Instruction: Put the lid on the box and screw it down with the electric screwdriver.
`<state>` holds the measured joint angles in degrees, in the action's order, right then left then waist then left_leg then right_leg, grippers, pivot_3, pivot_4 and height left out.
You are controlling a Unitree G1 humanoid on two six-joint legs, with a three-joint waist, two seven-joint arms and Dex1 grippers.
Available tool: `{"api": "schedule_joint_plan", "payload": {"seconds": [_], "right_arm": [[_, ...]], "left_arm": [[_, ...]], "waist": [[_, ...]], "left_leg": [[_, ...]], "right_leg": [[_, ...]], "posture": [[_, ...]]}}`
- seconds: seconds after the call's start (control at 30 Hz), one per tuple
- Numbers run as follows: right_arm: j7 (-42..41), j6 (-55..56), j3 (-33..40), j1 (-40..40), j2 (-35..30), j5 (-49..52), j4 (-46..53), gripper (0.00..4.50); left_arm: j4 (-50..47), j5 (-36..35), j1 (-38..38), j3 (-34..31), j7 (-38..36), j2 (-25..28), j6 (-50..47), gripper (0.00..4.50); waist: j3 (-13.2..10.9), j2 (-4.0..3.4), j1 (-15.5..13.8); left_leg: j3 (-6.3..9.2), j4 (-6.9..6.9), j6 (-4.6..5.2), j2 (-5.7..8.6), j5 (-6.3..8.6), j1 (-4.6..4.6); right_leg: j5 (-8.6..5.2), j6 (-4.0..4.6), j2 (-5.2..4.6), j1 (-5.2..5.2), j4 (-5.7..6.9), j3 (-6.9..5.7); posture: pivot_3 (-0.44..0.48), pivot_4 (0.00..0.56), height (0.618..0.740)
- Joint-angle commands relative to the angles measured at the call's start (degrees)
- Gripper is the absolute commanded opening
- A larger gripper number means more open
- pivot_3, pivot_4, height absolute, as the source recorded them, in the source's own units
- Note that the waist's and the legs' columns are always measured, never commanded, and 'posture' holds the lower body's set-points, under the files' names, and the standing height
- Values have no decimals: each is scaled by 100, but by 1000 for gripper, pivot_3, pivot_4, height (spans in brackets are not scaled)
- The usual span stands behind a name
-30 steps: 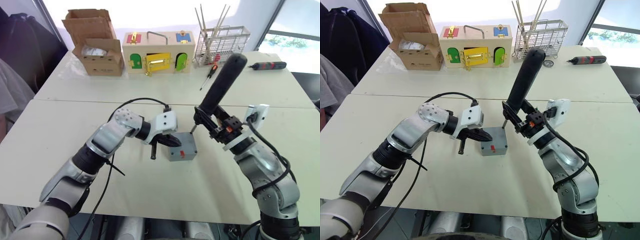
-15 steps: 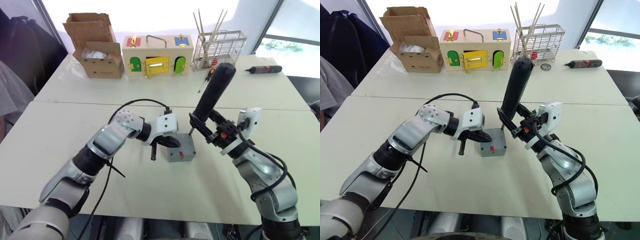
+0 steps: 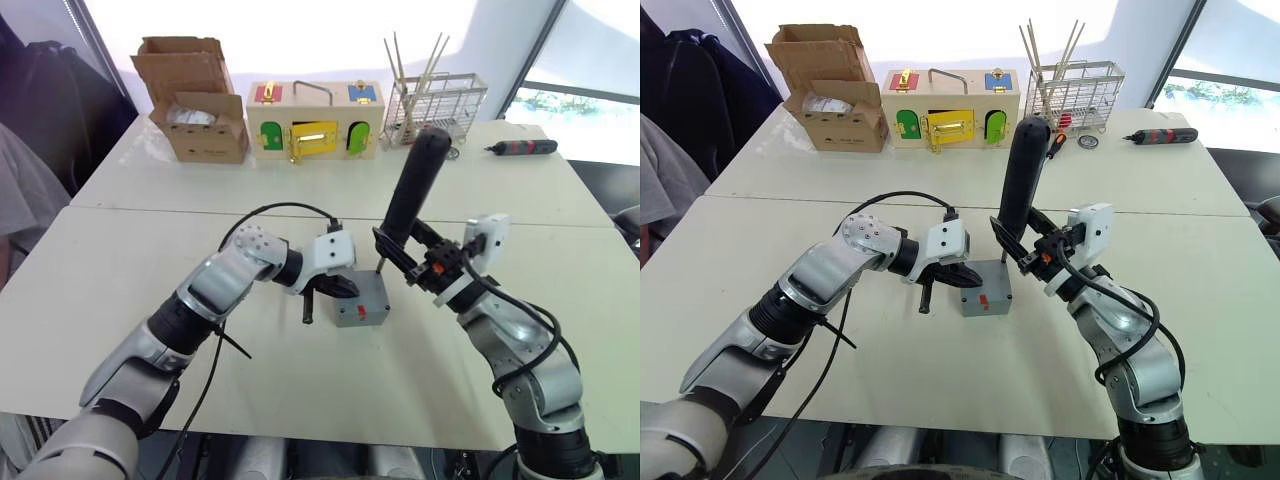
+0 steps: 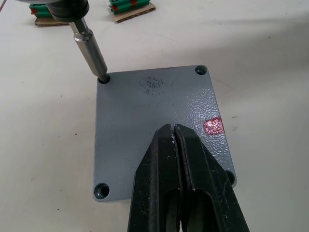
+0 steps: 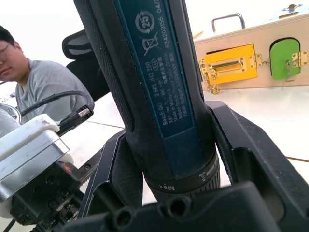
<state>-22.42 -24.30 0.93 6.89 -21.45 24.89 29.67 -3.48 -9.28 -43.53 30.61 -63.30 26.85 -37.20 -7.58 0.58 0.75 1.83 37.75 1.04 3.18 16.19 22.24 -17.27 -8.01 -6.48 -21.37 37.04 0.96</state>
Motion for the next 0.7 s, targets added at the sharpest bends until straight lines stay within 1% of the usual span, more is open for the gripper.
{"api": "schedule_joint_plan", "payload": {"seconds": [0.03, 0.7], "right_arm": [[-61, -220, -153, -127, -25, -88, -292, 1847], [-94, -126, -153, -192, -7, -185, -523, 1847]], "left_arm": [[230, 225, 133, 182, 23, 89, -184, 0], [238, 214, 110, 181, 62, 51, -201, 0]], "waist": [[0, 0, 0], [2, 3, -5]], "left_leg": [[0, 0, 0, 0, 0, 0], [2, -1, -1, 0, 1, 0]], "right_leg": [[0, 0, 0, 0, 0, 0], [0, 0, -1, 3, -7, 0]], "posture": [[0, 150, 739], [0, 150, 739]]}}
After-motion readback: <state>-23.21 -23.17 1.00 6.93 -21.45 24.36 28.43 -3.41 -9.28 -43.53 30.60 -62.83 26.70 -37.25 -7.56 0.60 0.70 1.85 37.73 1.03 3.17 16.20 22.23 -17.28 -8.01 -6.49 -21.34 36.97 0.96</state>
